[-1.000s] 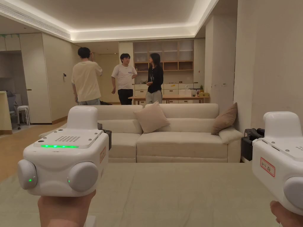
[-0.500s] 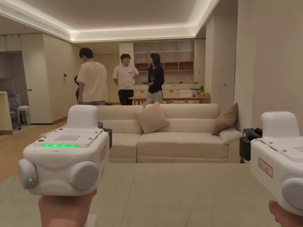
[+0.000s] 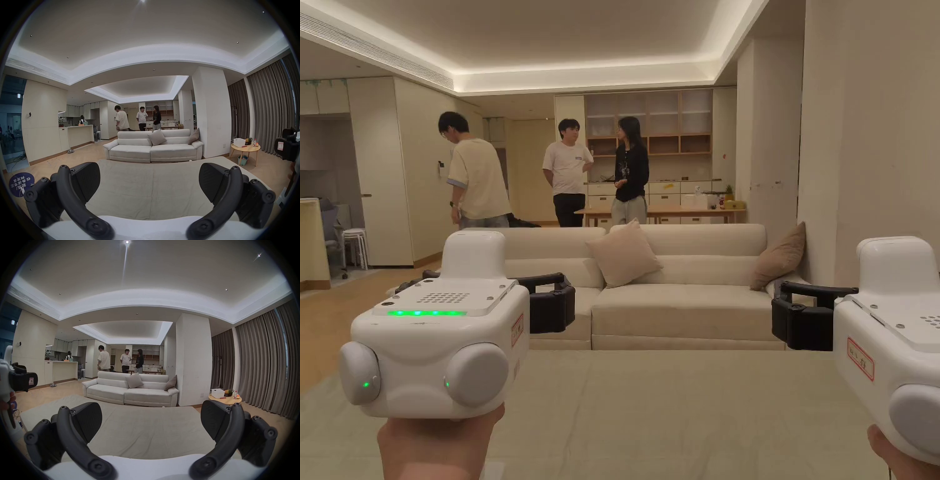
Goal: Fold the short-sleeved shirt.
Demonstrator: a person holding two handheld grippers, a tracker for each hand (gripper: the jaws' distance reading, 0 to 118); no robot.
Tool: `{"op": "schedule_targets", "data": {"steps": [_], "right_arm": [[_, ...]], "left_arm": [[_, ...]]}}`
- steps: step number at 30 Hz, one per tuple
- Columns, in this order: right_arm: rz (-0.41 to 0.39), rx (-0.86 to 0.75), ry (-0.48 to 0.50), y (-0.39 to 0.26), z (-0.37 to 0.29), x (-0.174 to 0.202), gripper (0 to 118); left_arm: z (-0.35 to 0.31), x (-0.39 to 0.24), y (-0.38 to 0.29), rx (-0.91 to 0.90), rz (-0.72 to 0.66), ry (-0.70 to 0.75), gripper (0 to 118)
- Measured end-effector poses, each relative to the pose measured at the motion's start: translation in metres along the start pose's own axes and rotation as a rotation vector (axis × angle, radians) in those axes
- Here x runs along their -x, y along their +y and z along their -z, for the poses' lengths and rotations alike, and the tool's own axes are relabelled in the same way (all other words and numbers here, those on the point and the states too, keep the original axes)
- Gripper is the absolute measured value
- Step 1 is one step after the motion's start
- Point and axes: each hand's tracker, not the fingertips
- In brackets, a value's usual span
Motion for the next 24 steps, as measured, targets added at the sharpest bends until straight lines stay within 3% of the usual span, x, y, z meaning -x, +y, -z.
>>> {"op": "schedule_targets", "data": {"steps": [24], "right_arm": [[-0.004, -0.01, -0.036, 0.0017, 0.0007, 0.0008, 118]], "left_arm": [[0.0002, 0.0004, -0.0008, -0.016, 0.007, 0.024, 117]]}}
